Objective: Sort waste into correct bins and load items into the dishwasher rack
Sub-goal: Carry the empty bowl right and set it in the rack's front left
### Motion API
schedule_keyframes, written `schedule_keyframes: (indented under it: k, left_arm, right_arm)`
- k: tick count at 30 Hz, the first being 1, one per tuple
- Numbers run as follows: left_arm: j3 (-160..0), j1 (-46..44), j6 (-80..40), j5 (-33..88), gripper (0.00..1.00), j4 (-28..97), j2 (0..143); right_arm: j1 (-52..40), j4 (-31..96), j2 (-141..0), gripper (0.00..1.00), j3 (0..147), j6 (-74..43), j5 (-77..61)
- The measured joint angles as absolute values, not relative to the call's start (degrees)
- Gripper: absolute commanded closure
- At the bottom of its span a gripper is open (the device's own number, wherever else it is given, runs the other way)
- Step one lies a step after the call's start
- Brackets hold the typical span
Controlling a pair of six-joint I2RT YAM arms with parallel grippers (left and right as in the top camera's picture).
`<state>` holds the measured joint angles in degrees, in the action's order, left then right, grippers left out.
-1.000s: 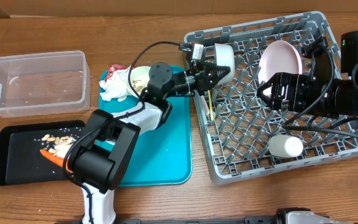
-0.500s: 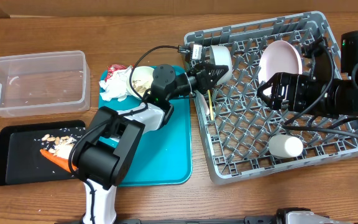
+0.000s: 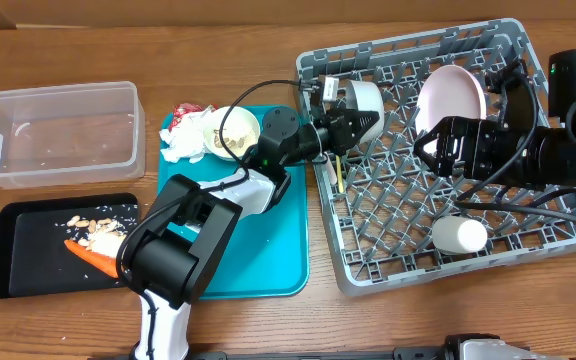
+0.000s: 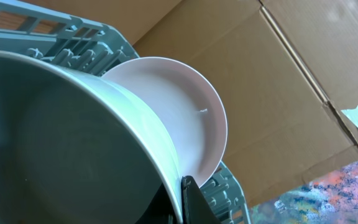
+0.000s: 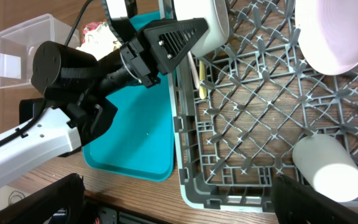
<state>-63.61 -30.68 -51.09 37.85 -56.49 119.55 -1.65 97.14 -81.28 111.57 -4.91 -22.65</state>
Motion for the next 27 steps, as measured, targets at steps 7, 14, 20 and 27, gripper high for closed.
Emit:
schedule_keyframes:
  k: [7, 14, 20, 27]
  left_arm:
    - [-63.7, -29.5, -51.5, 39.1, 0.76, -55.1, 119.8]
    - [-63.7, -26.5, -53.6, 42.3, 0.75, -54.9, 119.8]
    - [-63.7, -24.9, -55.2, 45.5, 0.74, -53.9, 119.8]
    - [-63.7, -22.8, -56.8, 50.0, 0.57, -47.1, 119.8]
  right_arm:
    - [-1.7, 97.1, -81.3, 0.00, 111.6, -4.9, -22.6]
    - [-1.7, 97.1, -81.3, 0.00, 111.6, -4.9, -22.5]
    - [-1.7, 97.1, -81.3, 0.00, 111.6, -4.9, -22.5]
    - [-1.7, 97.2, -81.3, 0.00, 111.6, -4.9, -22.5]
